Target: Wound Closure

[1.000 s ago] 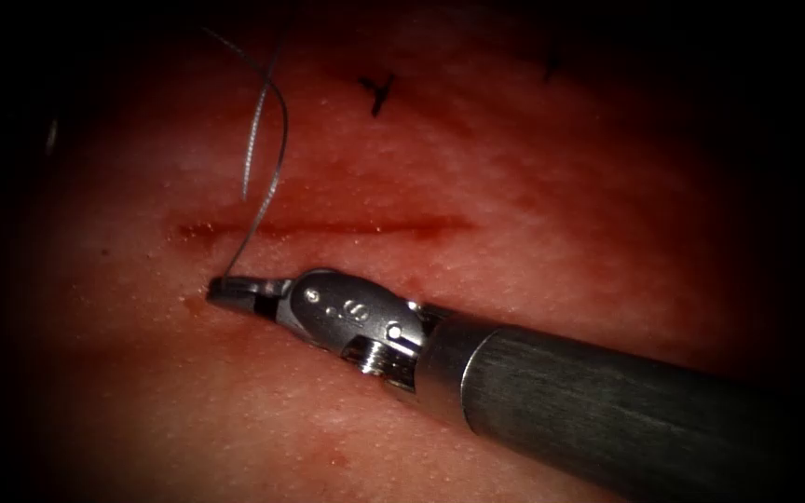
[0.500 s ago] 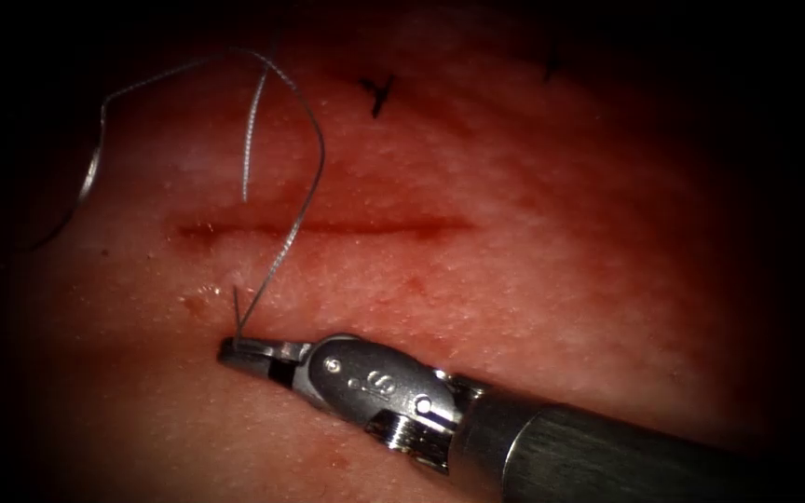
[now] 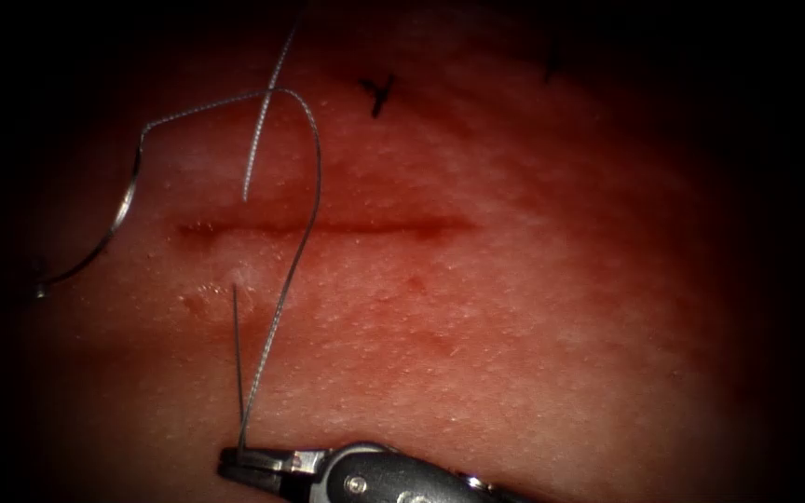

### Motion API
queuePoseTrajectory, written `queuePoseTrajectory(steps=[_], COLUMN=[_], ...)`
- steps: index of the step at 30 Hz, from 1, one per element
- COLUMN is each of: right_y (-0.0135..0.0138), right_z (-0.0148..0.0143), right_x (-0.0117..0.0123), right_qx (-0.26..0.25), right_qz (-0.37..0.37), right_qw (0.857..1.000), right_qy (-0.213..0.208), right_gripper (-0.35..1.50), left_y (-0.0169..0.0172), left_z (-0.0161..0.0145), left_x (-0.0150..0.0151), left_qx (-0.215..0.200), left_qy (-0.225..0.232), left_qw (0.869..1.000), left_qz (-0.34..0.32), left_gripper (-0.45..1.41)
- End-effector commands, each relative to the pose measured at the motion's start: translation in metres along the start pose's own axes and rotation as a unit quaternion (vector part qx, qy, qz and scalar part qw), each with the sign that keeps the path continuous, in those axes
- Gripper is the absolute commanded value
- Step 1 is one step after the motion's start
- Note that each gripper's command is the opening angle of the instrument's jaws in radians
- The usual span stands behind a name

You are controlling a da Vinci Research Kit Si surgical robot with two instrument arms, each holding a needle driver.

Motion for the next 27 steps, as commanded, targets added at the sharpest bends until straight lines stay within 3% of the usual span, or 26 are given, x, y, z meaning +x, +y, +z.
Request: queuePoseTrajectory(steps=[1,2,11,24,26,27], right_y=[0.0021,0.0030,0.0091,0.0109,0.0105,0.0104], right_z=[0.0010,0.0010,0.0019,0.0107,0.0116,0.0115], right_x=[-0.0006,-0.0010,-0.0044,-0.0070,-0.0074,-0.0075], right_qx=[-0.011,-0.016,-0.043,-0.072,-0.073,-0.072], right_qz=[-0.008,-0.016,-0.052,-0.111,-0.114,-0.115], right_qw=[1.000,1.000,0.998,0.990,0.990,0.990], right_qy=[0.007,0.011,-0.005,-0.041,-0.042,-0.041], right_gripper=[1.09,1.18,1.23,1.20,0.54,0.04], left_y=[-0.0001,0.0000,0.0010,0.0012,0.0012,0.0012], left_z=[0.0007,0.0007,0.0011,0.0013,0.0012,0.0012], left_x=[-0.0004,-0.0004,0.0003,0.0003,0.0004,0.0004], left_qx=[-0.001,-0.001,-0.014,-0.017,-0.018,-0.018], left_qy=[0.001,0.001,0.008,0.011,0.011,0.011], left_qw=[1.000,1.000,1.000,1.000,1.000,1.000], left_qz=[0.000,0.000,-0.004,-0.004,-0.005,-0.005], left_gripper=[-0.45,-0.45,-0.45,-0.45,-0.45,-0.45])
